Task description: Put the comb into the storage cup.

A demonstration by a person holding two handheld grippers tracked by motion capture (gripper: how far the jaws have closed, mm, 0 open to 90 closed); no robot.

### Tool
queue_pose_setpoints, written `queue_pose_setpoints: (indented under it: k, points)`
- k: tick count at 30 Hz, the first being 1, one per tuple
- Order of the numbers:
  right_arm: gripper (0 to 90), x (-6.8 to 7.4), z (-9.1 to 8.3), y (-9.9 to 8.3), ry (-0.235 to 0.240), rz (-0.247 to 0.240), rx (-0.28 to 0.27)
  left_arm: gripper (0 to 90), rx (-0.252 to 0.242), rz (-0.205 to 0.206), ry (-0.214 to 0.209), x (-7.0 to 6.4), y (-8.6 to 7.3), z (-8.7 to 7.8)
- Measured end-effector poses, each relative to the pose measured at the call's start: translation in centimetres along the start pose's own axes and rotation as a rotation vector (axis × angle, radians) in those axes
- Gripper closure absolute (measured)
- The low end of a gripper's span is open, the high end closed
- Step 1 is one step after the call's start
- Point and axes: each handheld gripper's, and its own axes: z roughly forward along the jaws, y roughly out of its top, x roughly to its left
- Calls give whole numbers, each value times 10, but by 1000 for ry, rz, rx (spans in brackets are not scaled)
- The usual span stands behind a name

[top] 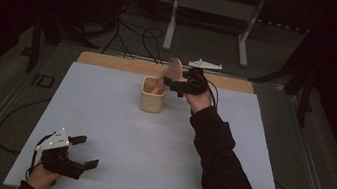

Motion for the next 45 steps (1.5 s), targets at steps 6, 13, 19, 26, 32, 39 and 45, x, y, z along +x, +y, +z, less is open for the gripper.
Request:
queue_pose_setpoints:
  k: [6, 13, 19, 26, 32, 39, 45]
  points:
    - [89, -1, -6, -3, 3, -3, 1, 1, -7, -3, 2, 0, 0, -1]
    - [89, -2, -17, -12, 9, -17, 6, 1, -8, -2, 1, -1, 1, -1]
    - [89, 0, -25, -24, 16, -14, 15, 2, -8, -2, 3, -1, 1, -1]
    - [89, -1, -36, -35, 21, -29, 19, 1, -7, -1, 3, -1, 0, -1]
    - [90, -1, -45, -42, 22, -37, 22, 1, -8, 0, 4, -1, 1, -1]
    - [90, -1, -58, -56, 33, -43, 20, 1, -7, -1, 2, -1, 0, -1]
    - [90, 1, -67, -65, 41, -55, 16, 1, -6, 1, 2, -1, 0, -1]
